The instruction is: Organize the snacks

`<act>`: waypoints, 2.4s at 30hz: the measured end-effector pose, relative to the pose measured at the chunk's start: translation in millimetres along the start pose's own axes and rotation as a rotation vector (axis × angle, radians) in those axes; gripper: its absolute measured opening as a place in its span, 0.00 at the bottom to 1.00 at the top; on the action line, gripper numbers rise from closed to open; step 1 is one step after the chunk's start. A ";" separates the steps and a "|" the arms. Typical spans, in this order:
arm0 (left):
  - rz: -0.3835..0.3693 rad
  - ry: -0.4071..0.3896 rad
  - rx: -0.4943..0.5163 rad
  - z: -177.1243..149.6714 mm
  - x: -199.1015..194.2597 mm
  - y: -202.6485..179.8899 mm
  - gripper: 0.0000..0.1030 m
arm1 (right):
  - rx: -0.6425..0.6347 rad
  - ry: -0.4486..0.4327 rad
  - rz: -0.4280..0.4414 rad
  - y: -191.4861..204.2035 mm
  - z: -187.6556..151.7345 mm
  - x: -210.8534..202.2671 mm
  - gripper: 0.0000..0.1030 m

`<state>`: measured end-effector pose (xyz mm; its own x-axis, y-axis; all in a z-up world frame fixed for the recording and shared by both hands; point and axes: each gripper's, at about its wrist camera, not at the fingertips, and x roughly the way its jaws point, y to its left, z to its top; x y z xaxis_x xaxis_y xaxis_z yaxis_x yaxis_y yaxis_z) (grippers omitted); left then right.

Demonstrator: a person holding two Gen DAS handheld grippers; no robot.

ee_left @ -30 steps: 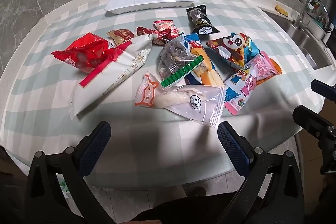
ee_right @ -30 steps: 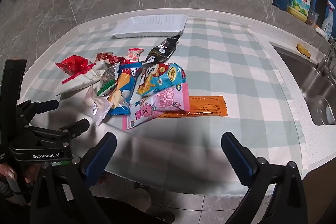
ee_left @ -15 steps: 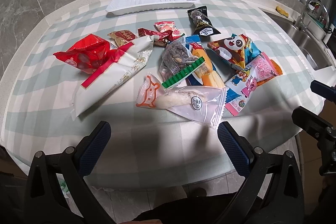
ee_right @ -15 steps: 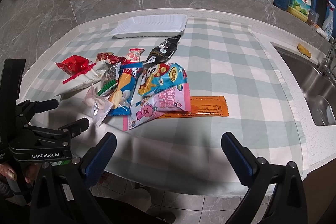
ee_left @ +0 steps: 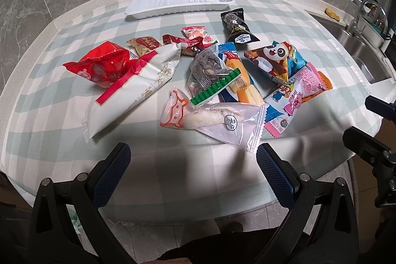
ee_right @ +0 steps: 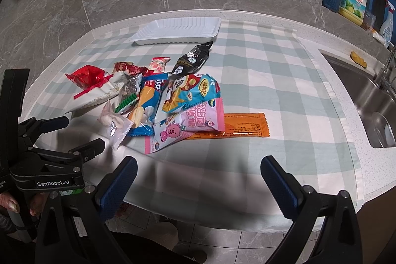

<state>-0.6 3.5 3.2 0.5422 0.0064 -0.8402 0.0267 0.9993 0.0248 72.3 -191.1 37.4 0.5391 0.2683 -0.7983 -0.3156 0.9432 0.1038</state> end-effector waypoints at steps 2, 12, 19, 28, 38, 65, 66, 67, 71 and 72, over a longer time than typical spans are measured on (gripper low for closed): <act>0.000 0.001 -0.002 0.3 -0.3 0.1 1.00 | 0.000 0.000 0.000 0.2 -0.1 0.0 0.99; 0.001 -0.001 -0.006 0.5 -0.9 1.8 1.00 | 0.000 0.000 -0.001 0.6 -0.2 -0.1 0.99; 0.002 -0.002 -0.006 0.4 -0.7 1.9 1.00 | 0.000 0.000 -0.001 1.0 -0.2 -0.3 0.99; 0.000 0.000 -0.009 0.3 -1.1 2.6 1.00 | 0.000 0.001 0.000 2.7 -0.3 -0.5 0.99; 0.000 -0.003 -0.011 -0.5 -1.7 4.4 1.00 | -0.001 0.000 0.000 4.8 0.2 -1.4 0.99; -0.003 -0.006 -0.015 -0.7 -3.1 8.1 1.00 | 0.000 -0.001 0.000 10.1 -0.6 -2.1 0.99; -0.003 -0.007 -0.015 -0.8 -3.3 8.7 1.00 | -0.001 -0.001 0.000 10.4 -0.6 -2.0 0.99; -0.003 -0.007 -0.016 -1.0 -4.0 9.9 1.00 | -0.001 -0.001 0.000 10.3 -0.9 -1.6 0.99; -0.003 -0.008 -0.017 -1.1 -4.6 11.0 1.00 | -0.001 -0.001 0.001 9.3 -2.1 -0.2 0.99; -0.004 -0.008 -0.018 -1.0 -4.6 11.1 1.00 | -0.001 -0.001 0.002 9.3 -2.4 0.1 0.99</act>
<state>-3.6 14.6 6.8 0.5486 0.0025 -0.8361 0.0140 0.9998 0.0122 67.6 -182.8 37.0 0.5390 0.2701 -0.7978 -0.3176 0.9425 0.1044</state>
